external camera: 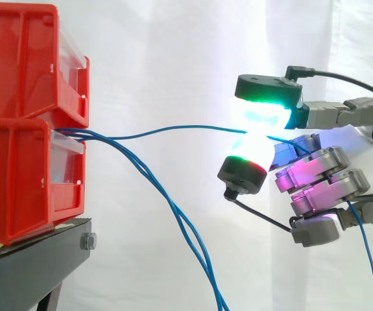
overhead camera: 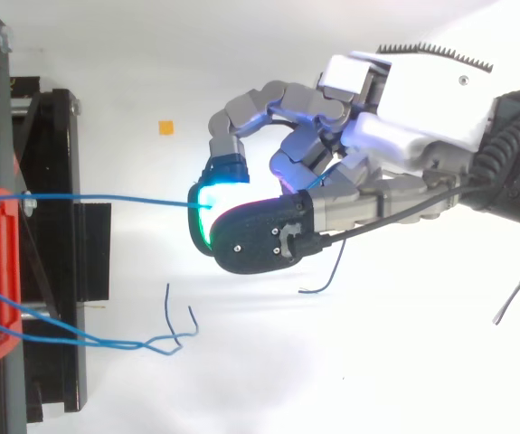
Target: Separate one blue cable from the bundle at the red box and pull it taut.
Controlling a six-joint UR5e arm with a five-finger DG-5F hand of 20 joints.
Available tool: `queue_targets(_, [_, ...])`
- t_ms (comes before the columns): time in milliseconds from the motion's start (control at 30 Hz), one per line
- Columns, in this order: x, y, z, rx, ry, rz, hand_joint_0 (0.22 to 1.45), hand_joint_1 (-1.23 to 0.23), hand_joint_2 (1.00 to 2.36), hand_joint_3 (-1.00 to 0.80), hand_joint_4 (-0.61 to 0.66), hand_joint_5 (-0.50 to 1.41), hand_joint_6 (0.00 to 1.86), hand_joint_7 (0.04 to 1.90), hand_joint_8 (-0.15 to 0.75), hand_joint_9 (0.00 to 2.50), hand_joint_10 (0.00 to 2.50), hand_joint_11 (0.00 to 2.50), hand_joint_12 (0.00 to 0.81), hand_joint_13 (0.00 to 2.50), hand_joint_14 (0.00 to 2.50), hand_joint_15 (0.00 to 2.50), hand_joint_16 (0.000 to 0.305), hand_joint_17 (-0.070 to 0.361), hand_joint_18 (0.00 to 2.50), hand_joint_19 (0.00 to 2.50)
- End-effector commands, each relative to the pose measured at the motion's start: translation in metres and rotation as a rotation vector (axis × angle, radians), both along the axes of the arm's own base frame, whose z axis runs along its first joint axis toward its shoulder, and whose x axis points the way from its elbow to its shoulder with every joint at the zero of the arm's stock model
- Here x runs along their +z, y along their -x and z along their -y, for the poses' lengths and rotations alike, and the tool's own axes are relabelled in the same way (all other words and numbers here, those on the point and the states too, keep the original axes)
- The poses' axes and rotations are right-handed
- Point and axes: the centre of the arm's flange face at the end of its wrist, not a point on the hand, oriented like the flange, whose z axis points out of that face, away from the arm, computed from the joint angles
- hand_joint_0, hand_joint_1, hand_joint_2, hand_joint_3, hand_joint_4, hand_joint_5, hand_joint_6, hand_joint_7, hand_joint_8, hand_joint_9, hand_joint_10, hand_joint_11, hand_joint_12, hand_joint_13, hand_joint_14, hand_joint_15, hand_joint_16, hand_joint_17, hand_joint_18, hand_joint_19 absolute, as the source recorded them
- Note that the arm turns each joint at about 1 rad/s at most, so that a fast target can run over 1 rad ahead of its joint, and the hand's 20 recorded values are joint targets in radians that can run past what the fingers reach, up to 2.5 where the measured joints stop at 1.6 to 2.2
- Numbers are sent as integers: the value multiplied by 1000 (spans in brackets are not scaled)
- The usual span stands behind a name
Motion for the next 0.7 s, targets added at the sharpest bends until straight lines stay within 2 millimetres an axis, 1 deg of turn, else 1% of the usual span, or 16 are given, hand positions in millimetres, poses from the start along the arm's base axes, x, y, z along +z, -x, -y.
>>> queue_targets(0, [0,0,1,-1,0,1,681,-815,1032,48,-26,-143,941,1321,293,1024,2442,1606,346,1151,2006,1463,41,91,1112,1247])
queue_targets(233, [0,0,0,0,0,-1,680,-812,1032,46,-25,-143,941,1324,292,1023,2441,1610,345,1147,2007,1462,40,91,1107,1229])
queue_targets(267, [0,0,0,-1,0,-1,679,-812,1033,48,-22,-143,941,1324,292,1023,2452,1580,347,1147,2019,1427,41,91,1107,1233])
queue_targets(600, [0,0,0,-1,0,-1,680,-809,1032,46,-22,-143,942,1321,305,1005,2437,1632,353,1148,2014,1454,42,94,1105,1237])
queue_targets(633, [0,0,0,-1,0,-1,679,-809,1032,48,-21,-144,941,1322,297,999,2444,1610,364,1150,2010,1468,41,93,1105,1236])
queue_targets(667, [0,0,0,-1,0,-1,679,-809,1032,48,-17,-144,941,1320,295,997,2447,1608,356,1148,2018,1448,42,93,1105,1237])
